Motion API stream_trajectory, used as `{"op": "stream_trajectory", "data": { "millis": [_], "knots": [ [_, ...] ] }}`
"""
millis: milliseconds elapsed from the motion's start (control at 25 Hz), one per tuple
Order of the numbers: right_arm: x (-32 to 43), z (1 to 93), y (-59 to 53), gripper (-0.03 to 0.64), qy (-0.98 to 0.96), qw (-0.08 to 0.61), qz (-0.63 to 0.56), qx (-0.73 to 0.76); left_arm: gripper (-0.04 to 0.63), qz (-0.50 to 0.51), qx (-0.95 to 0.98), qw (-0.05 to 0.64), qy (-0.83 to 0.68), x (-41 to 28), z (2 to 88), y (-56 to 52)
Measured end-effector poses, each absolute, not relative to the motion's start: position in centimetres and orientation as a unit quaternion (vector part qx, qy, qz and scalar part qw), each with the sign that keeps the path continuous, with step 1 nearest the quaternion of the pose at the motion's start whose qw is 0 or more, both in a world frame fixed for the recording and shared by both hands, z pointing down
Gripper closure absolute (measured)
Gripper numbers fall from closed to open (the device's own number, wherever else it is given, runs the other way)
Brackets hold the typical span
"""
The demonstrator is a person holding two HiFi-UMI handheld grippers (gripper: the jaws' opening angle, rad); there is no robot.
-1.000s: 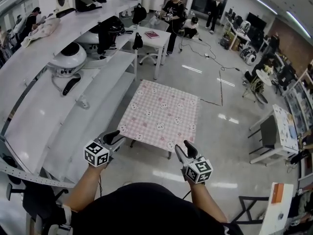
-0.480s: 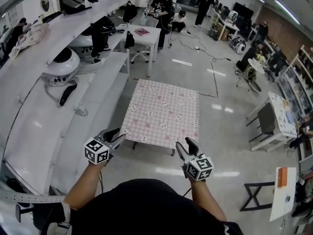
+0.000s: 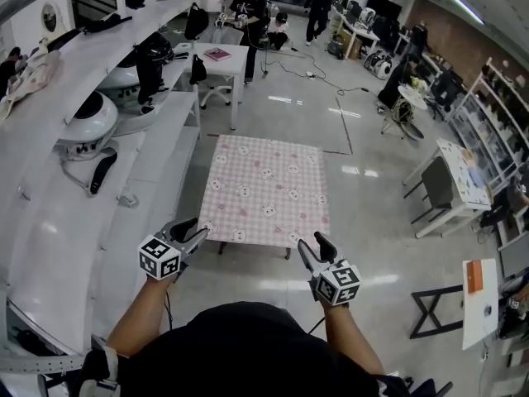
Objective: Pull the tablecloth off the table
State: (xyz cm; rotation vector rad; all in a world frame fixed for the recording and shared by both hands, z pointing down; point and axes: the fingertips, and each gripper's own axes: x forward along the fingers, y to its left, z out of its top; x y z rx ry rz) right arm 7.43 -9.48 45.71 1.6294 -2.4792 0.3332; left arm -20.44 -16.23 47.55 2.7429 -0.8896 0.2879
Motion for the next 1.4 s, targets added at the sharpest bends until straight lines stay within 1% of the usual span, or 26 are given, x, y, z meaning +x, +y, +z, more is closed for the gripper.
{"op": "stream_trajectory", "data": {
  "millis": [640, 960, 1400],
  "knots": [
    [10.2, 50.2, -11.7, 0.381, -0.808, 0.111, 0.138, 0.562, 0.426, 0.136, 0.936, 0.123, -0.301, -19.6, 50.2, -19.1],
    [12.6, 53.0, -14.2, 0.377, -0.803, 0.136, 0.158, 0.558, 0.426, 0.158, 0.931, 0.129, -0.303, -17.6, 52.3, -21.5],
    [14.9, 57.1, -17.9, 0.362, -0.801, 0.204, 0.154, 0.541, 0.422, 0.199, 0.915, 0.150, -0.316, -15.8, 56.7, -24.8]
  ]
}}
